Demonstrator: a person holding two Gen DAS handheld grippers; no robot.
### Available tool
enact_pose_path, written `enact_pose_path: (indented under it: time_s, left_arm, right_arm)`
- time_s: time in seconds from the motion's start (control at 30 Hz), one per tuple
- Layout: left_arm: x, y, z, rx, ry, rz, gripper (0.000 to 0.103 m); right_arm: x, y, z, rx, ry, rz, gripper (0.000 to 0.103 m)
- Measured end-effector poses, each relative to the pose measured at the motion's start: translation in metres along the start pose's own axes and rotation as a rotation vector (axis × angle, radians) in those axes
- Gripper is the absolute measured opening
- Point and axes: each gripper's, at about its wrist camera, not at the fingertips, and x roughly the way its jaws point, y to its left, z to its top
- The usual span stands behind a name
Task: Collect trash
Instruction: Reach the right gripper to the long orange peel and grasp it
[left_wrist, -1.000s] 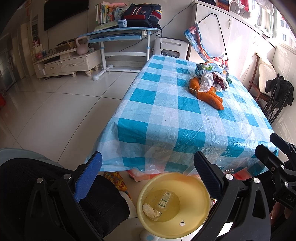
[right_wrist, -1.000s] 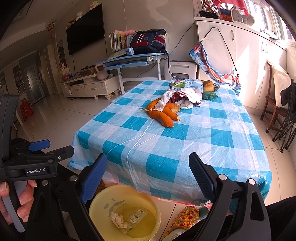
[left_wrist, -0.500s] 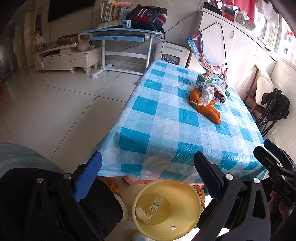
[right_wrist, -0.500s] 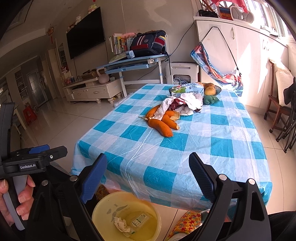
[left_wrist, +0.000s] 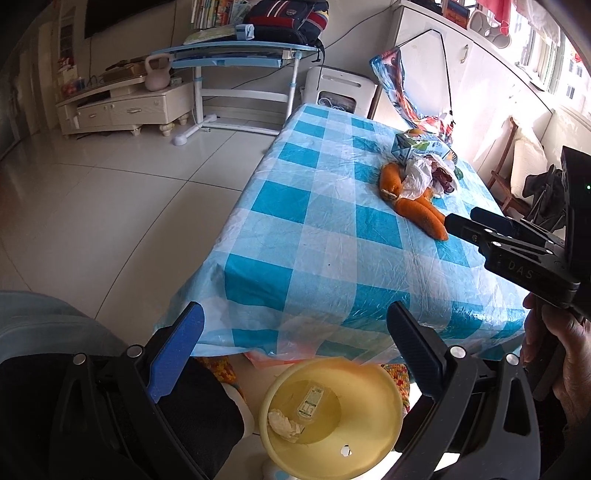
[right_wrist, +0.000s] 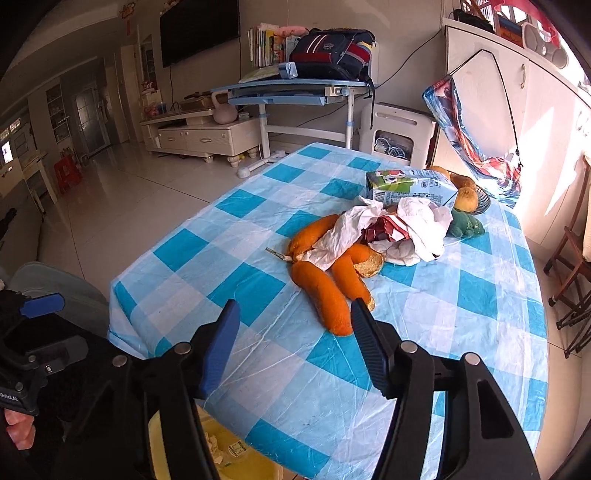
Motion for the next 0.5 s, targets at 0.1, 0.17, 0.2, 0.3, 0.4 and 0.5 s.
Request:
enact_pose_path:
  time_s: [0.1, 0.17, 0.2, 0.3, 0.4, 0.5]
  left_arm:
    - [0.002, 0.004, 0.000, -0.020, 0.002, -0.002, 0.096]
    - [0.003, 0.007, 0.000, -0.031, 0.007, -0.005, 0.096]
    - [0.005, 0.008, 0.001, -0.035, 0.009, -0.005, 0.096]
    - [0.006, 0.010, 0.000, -0.045, 0.010, -0.011, 0.096]
    - [0.006, 0.011, 0.000, -0.050, 0.012, -0.016, 0.096]
    - [0.006, 0.011, 0.000, -0.052, 0.012, -0.016, 0.096]
  right_arm:
    - [0.026, -0.004, 0.007, -0.022, 0.051, -0.006, 0.053]
    - [0.040, -0.008, 0.009, -0.022, 0.085, -0.006, 0.047]
    - [0.046, -0.009, 0.009, -0.021, 0.100, -0.005, 0.046]
    - [0.056, -0.013, 0.009, -0.028, 0.119, -0.024, 0.045]
    - [0.061, -0.018, 0.012, -0.029, 0.136, -0.037, 0.042]
    - [0.067, -0.019, 0.011, -0.042, 0.153, -0.041, 0.038]
